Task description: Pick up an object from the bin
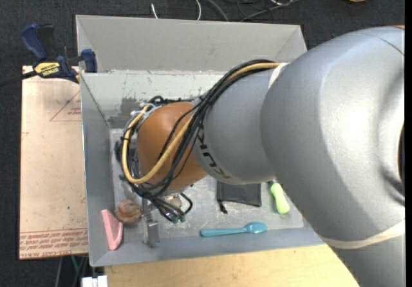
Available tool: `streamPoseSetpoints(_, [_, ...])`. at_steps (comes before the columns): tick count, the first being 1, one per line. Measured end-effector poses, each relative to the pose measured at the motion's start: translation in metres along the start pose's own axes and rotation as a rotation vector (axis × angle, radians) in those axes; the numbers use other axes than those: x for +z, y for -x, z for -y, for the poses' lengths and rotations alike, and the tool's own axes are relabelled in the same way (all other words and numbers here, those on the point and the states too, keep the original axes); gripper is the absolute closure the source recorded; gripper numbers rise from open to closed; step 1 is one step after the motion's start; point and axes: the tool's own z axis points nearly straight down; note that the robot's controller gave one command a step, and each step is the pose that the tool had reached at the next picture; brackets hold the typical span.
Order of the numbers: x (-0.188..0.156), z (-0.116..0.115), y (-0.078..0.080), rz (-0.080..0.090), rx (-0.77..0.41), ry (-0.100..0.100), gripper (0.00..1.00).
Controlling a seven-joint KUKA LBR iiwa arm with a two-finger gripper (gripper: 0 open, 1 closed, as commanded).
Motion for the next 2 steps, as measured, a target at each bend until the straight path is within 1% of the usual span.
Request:
streamPoseSetpoints(1, [0.0018, 0.0186, 0.0197, 0.007, 0.012, 0.002, 1.0])
streamPoseSetpoints(2, [0.0015, 0.0186, 0.0196, 0.007, 0.011, 0.002, 1.0])
